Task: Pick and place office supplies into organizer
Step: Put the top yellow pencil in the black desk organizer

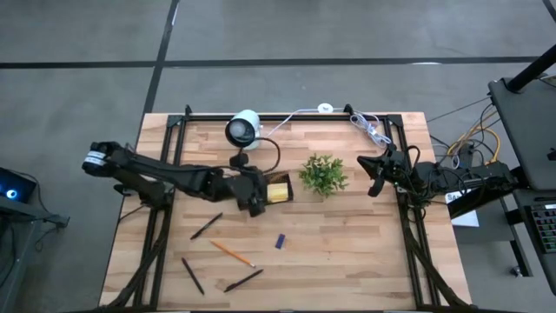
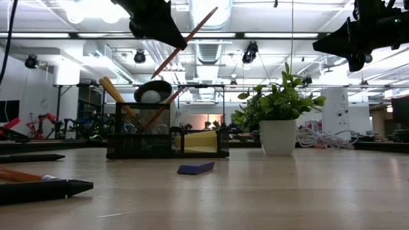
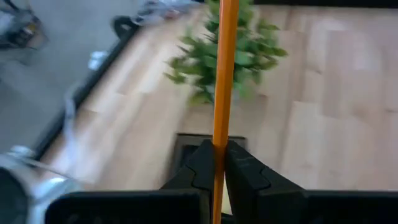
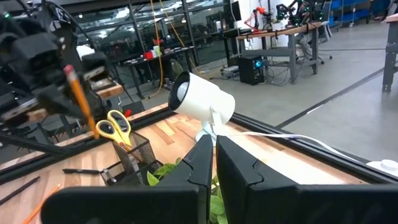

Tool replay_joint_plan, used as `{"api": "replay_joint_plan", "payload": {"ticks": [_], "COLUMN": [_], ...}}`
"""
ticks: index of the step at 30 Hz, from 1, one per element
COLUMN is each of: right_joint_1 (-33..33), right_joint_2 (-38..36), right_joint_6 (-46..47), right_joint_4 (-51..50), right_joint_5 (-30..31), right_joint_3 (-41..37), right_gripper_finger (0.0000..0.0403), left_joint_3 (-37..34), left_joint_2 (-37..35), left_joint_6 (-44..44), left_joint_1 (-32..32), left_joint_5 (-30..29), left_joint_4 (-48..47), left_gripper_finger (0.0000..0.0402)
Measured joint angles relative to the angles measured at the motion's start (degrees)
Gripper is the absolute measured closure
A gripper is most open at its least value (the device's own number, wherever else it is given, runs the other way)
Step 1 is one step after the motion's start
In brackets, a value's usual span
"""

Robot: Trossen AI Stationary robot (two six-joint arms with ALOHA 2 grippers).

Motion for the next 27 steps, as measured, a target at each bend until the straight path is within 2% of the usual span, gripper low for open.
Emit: {"api": "replay_joint_plan", "payload": {"ticks": [4, 12, 19, 27], "right_joint_1": [0.0, 0.0, 0.0, 0.0], "right_joint_2": [0.0, 0.0, 0.0, 0.0], "right_joint_6": [0.0, 1.1, 1.1, 1.1], "right_joint_4": [0.0, 0.0, 0.0, -0.1], "right_joint_5": [0.0, 0.0, 0.0, 0.0], "right_joint_3": [0.0, 0.0, 0.0, 0.0], "right_gripper_finger": [0.0390, 0.0390, 0.0390, 0.0390], "left_joint_3": [-0.2, -3.6, -9.1, -15.3], "left_joint_2": [-1.6, -1.5, -1.5, -1.5], "left_joint_6": [2.7, 2.5, 2.3, -4.1], "left_joint_1": [2.2, 6.2, 7.4, 7.7], "left_joint_5": [-0.7, -1.4, -1.3, -1.2], "left_joint_4": [0.2, 0.8, 6.3, 9.6], "left_gripper_finger": [0.0398, 0.0399, 0.0399, 0.0399]}}
